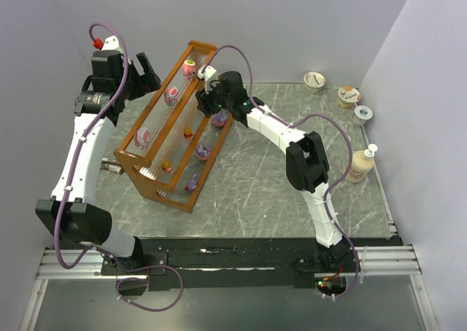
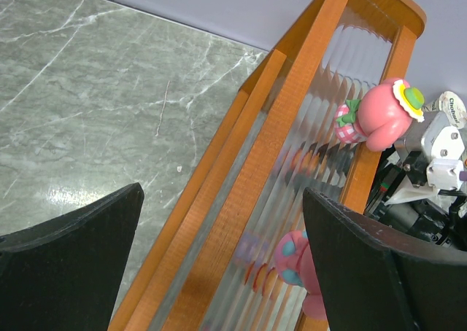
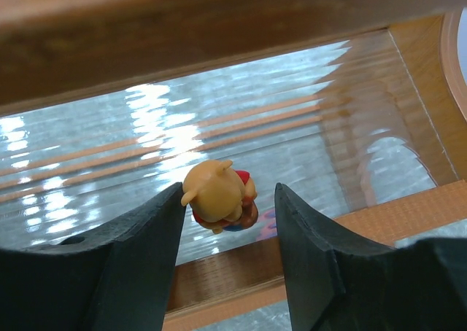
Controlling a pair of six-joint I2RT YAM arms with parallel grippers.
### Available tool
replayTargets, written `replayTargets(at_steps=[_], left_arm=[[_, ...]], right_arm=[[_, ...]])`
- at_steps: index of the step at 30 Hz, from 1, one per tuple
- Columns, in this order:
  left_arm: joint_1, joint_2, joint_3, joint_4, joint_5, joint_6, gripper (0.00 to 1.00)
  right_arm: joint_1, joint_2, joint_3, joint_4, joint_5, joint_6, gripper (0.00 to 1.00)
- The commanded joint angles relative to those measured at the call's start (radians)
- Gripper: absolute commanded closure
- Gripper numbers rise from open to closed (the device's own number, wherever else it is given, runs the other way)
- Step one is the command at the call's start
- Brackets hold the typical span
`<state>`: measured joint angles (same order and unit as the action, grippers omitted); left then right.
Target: Place and organize the plastic toys onto the shelf
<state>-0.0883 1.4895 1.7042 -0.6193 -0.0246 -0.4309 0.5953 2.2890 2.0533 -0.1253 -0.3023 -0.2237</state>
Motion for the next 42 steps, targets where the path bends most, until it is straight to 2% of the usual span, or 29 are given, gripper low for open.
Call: replayTargets(at_steps=[1,7,14,22,29,33,42], left_arm=[[0.001,-0.006,0.008,-0.002,-0.009,0.009,0.04],[0.002,-0.006,0.015,-0.005,-0.009,0.009,0.04],[0.001,-0.011,0.021,-0.007,-0.009,0.011,0.04],[0.001,-0.026,0.02,-0.005,-0.009,0.009,0.04],[0.002,-0.049,0.0,0.007,-0.015,0.004,0.04],[0.001,-0.069,-0.011,0.018,-0.037,-0.012,0.04],[0.001,-0.149,-0.058,0.013,-0.168,-0.069,0.04]], right_arm=[[-0.006,0.021,0.024,-0.054,0.019,0.004,0.4],[-0.006,0.012,0.016,-0.048,0.032,0.001,0.38],[-0.006,-0.06,-0.094,0.05,0.068,-0.014,0.26],[-0.006,-0.129,-0.171,0.102,0.083,-0.011,0.21],[-0.006,-0.204,-0.197,0.108,0.068,0.056,0.19],[-0.006,-0.273,-0.246,0.111,0.061,0.081,0.18],[-0.009,-0.515,-0.488,0.102,0.098,0.141,0.16]])
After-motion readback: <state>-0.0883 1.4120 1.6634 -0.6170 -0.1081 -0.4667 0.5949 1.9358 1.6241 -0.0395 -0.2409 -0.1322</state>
